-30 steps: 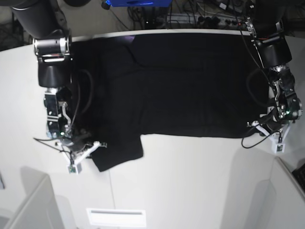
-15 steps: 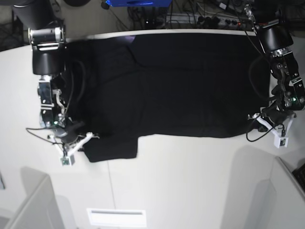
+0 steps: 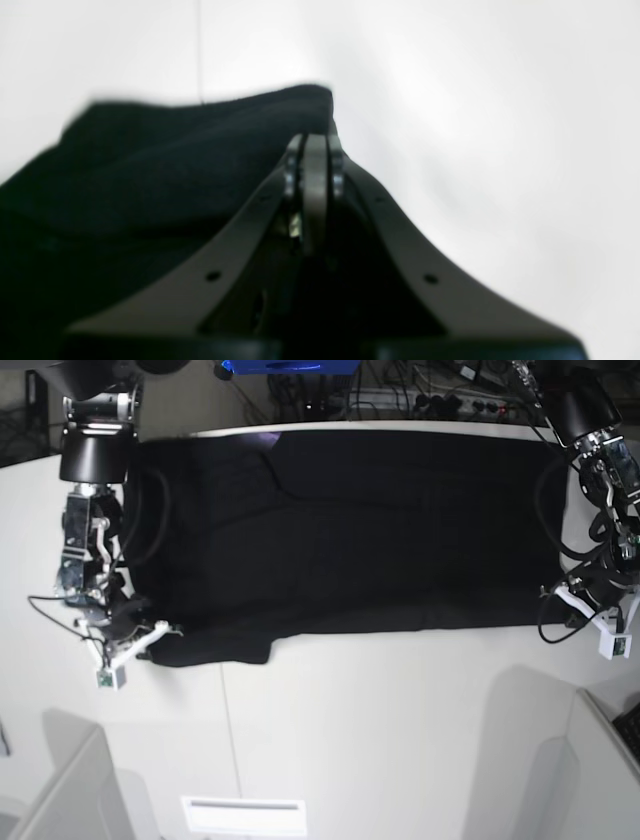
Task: Fold the T-shirt properly
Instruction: 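Lift the hem and sleeve corners and fold them toward the shoulder edge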
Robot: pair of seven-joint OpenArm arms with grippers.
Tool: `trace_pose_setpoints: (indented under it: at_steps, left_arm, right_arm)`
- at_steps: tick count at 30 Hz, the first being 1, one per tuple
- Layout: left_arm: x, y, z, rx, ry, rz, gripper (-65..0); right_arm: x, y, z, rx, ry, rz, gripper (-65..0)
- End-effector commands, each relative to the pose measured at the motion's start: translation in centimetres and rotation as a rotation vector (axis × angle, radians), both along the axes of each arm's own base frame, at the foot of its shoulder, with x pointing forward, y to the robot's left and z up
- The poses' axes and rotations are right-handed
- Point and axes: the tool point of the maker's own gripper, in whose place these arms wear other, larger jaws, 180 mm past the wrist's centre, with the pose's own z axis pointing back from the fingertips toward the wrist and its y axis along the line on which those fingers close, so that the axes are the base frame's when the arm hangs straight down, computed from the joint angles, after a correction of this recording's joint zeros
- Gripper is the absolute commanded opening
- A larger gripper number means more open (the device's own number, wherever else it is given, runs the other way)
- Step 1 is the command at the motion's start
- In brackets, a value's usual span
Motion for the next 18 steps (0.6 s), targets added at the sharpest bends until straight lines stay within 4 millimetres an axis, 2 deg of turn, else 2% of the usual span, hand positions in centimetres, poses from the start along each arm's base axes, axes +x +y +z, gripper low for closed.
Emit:
trace_pose_setpoints:
  at_steps: [1,6,11,14,18]
  left_arm:
    - [0.4,-0.1,1.7,0.02,-0.045,-0.018,-65.0]
    - [-0.8,-0.4,1.4,0.045,-0.023,-0.033,-65.0]
    - [-1.8,-0.3,0.6,0.052,0.008,-0.033,-65.0]
    - [-3.0,0.8,1.1,0.07,0.002,0.001,-65.0]
    - [-4.5,0.8,1.1,0.1,0.02,-0.007,-65.0]
  right_arm:
    - [0.7,-0.7,1.8,-0.012,-0.053,-0.003,-65.0]
    - [-0.7,0.0,1.8,-0.022,-0.018,0.019,-65.0]
    - [-1.9,0.6,2.7,-0.037,-0.027,0.041,-65.0]
    - [-3.2,1.0,2.8,-0.049,-0.003,0.058,-65.0]
    - [-4.5,1.5,3.4,-0.062,-0.009,0.077,-65.0]
